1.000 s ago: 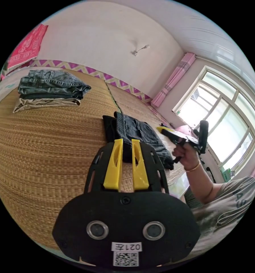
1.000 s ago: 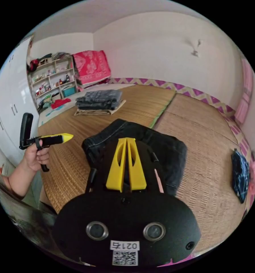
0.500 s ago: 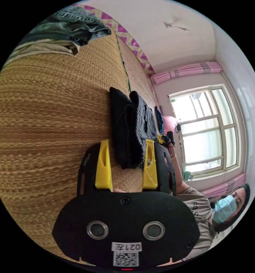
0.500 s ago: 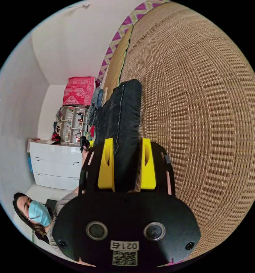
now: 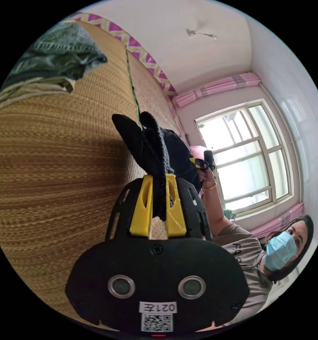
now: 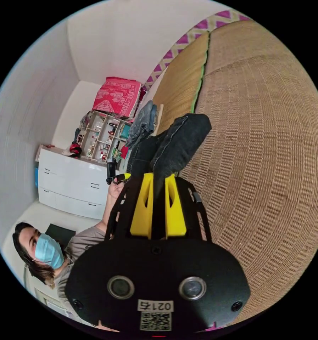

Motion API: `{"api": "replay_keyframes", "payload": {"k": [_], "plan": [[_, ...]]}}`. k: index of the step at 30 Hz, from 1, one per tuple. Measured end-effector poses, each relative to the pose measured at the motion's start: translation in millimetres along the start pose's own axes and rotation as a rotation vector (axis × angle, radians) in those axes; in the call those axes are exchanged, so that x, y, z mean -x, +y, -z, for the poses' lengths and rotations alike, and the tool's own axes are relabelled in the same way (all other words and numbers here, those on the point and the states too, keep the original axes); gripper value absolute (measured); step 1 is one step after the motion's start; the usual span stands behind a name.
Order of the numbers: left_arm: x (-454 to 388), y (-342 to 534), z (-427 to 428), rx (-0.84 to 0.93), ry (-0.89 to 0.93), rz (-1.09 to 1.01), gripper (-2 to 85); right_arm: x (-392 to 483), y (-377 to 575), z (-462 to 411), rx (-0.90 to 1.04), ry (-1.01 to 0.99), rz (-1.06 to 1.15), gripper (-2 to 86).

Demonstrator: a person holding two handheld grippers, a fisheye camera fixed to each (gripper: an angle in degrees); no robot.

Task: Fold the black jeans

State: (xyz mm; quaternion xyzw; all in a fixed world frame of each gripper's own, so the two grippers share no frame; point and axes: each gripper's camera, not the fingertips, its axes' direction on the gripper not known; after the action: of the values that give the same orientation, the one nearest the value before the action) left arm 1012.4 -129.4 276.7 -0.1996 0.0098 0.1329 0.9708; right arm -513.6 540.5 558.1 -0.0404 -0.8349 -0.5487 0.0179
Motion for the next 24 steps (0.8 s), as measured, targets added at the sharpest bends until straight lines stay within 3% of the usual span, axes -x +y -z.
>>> {"api": "replay_keyframes", "payload": {"k": [5, 9, 14, 18, 21, 24], "plan": [[-3, -6, 101, -0.175, 0.011, -0.031, 5.3, 106, -98, -43, 0.073, 0.01, 0.178, 3.8], [-6, -37, 200, -0.325, -0.093, -0.048, 5.6, 188, -183, -101, 0.086, 0.024, 0.306, 4.1], [39, -57, 279, -0.536, -0.176, 0.045, 7.0, 262, -282, -186, -0.073, 0.087, 0.318, 9.0], [145, -4, 304, -0.679, -0.18, 0.392, 2.4, 257, -269, -228, -0.041, 0.146, 0.313, 5.2], [177, 52, 303, -0.772, -0.058, 0.387, -0.5, 221, -227, -232, 0.025, 0.124, 0.281, 2.9], [168, 86, 290, -0.728, -0.019, 0.303, -0.8, 178, -172, -200, 0.045, 0.142, 0.231, 1.1]]}}
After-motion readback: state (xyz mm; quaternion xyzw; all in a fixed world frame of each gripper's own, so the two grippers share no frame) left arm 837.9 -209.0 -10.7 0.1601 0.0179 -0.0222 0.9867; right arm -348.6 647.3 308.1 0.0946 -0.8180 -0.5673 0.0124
